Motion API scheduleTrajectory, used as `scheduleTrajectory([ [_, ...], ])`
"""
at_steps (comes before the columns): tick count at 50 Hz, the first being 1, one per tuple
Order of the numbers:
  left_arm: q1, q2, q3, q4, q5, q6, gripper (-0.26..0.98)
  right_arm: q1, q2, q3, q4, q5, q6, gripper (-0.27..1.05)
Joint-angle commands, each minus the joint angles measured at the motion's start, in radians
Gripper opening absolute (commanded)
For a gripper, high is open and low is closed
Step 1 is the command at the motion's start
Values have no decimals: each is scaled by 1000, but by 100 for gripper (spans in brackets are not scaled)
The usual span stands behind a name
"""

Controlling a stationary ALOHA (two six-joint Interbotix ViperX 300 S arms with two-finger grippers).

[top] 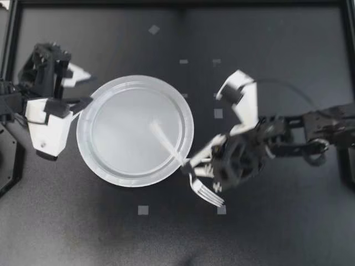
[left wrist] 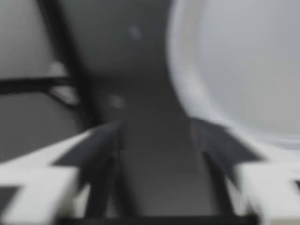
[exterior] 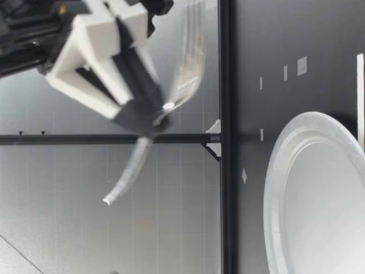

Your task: Pick up the fork and place it on the plate.

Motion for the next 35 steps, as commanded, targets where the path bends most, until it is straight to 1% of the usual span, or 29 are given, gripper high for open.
scheduleTrajectory([
  [1, -3, -11, -8, 252, -101, 6, 73, -49, -98, 26, 38, -161, 43, -4],
  [2, -6, -14, 0, 313, -127, 6, 70, -57, -114, 35, 38, -206, 58, -4],
  [4, -8, -17, 8, 393, -164, 6, 69, -63, -132, 46, 38, -265, 83, -4],
  [5, -9, -18, 14, 446, -184, 5, 69, -63, -141, 51, 38, -299, 103, -4],
  [6, -9, -20, 17, 480, -196, 3, 69, -63, -146, 54, 38, -322, 118, -4],
  [7, -9, -18, 21, 528, -212, 0, 70, -63, -147, 57, 38, -347, 144, -4],
  [9, -9, -20, 28, 583, -227, -3, 70, -63, -146, 58, 37, -364, 176, -4],
  [10, -9, -18, 34, 621, -238, -5, 71, -61, -143, 57, 34, -368, 192, -4],
  [13, -9, -20, 44, 695, -252, -11, 71, -58, -118, 55, 11, -382, 236, -4],
  [14, -9, -20, 48, 729, -253, -14, 71, -57, -101, 54, 0, -388, 250, -4],
  [17, -9, -25, 54, 790, -256, -25, 71, -51, -63, 43, -23, -411, 279, -4],
  [20, -9, -29, 60, 836, -258, -46, 71, -43, -9, 21, -51, -440, 316, -4],
  [22, -9, -35, 63, 847, -258, -64, 71, -38, 31, -5, -78, -454, 347, -4],
  [25, -9, -44, 66, 848, -259, -110, 71, -38, 71, -34, -126, -471, 388, -4],
  [29, -9, -57, 78, 848, -273, -179, 71, -38, 112, -72, -215, -491, 459, -4],
  [33, -9, -60, 114, 857, -307, -258, 71, -38, 150, -117, -321, -537, 555, -4],
  [35, -9, -58, 127, 865, -318, -278, 71, -38, 166, -129, -356, -560, 598, -4],
])
